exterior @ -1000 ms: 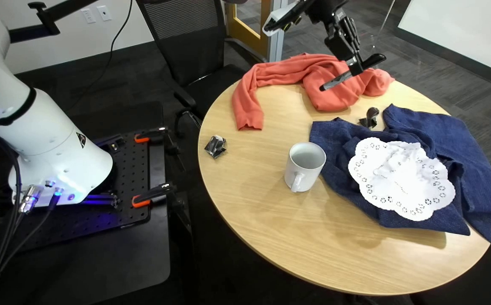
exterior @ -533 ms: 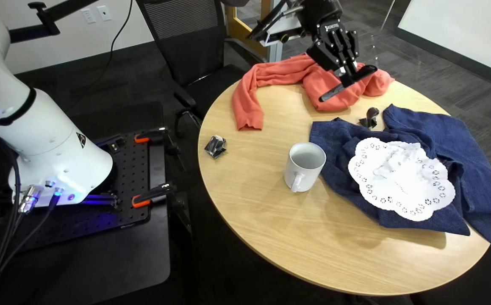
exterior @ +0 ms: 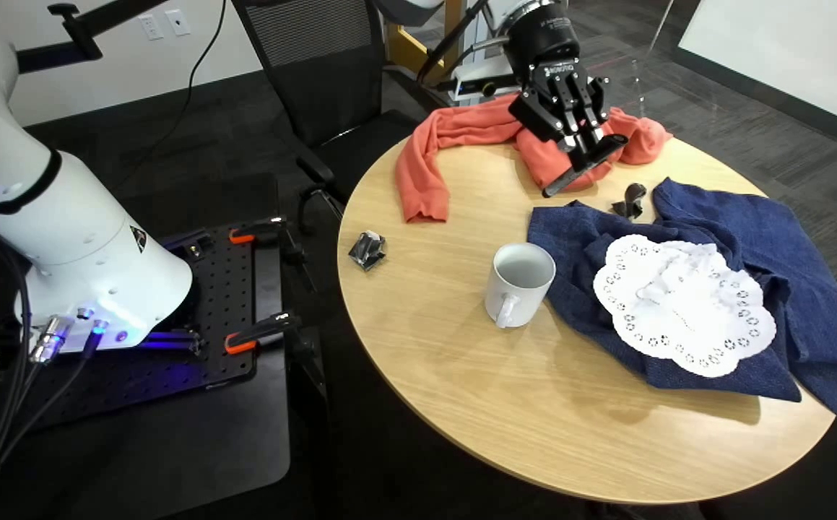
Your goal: Put the marker in the mug
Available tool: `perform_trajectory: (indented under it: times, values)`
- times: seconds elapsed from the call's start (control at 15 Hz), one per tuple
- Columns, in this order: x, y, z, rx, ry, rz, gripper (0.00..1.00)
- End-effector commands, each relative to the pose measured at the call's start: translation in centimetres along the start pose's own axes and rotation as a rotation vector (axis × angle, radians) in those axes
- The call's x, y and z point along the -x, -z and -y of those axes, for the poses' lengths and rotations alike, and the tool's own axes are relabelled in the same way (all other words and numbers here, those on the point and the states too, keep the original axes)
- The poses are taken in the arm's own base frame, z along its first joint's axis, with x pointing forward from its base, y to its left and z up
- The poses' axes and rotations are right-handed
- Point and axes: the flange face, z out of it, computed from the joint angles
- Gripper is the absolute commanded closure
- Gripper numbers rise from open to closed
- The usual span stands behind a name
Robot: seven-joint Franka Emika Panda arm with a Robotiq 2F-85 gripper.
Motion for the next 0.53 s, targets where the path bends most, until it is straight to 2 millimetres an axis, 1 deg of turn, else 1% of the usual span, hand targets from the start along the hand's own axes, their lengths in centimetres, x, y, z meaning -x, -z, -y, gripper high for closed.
perform_trajectory:
  times: [0.0,0.2,0.47]
  values:
    - [0.7,-1.3,0.8,0.043,-0.053,-0.017,0.95]
    - [1.6,-2.4,1.0,0.042,-0.059,-0.009,0.95]
    - [3.0,-3.9,0.6,0.057,-0.039,-0.015,0.95]
